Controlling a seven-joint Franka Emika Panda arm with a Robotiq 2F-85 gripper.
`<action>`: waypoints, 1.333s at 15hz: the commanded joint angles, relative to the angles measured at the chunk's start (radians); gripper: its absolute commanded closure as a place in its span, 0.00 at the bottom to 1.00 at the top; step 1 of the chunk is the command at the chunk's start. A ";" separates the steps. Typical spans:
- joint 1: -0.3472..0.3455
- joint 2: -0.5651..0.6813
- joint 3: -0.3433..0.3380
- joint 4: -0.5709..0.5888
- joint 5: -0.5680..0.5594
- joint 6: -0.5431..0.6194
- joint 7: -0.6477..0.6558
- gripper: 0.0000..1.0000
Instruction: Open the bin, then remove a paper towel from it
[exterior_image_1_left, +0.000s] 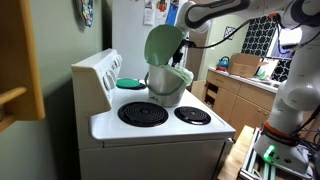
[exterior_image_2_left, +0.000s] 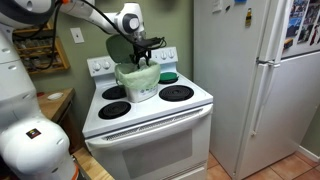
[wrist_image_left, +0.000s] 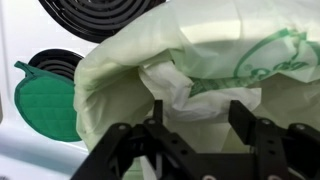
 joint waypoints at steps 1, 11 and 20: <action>-0.007 0.000 -0.003 -0.014 0.024 0.005 -0.020 0.62; -0.015 -0.065 -0.010 -0.021 0.005 0.023 -0.004 0.99; -0.045 -0.222 -0.030 -0.066 -0.221 0.039 0.125 0.98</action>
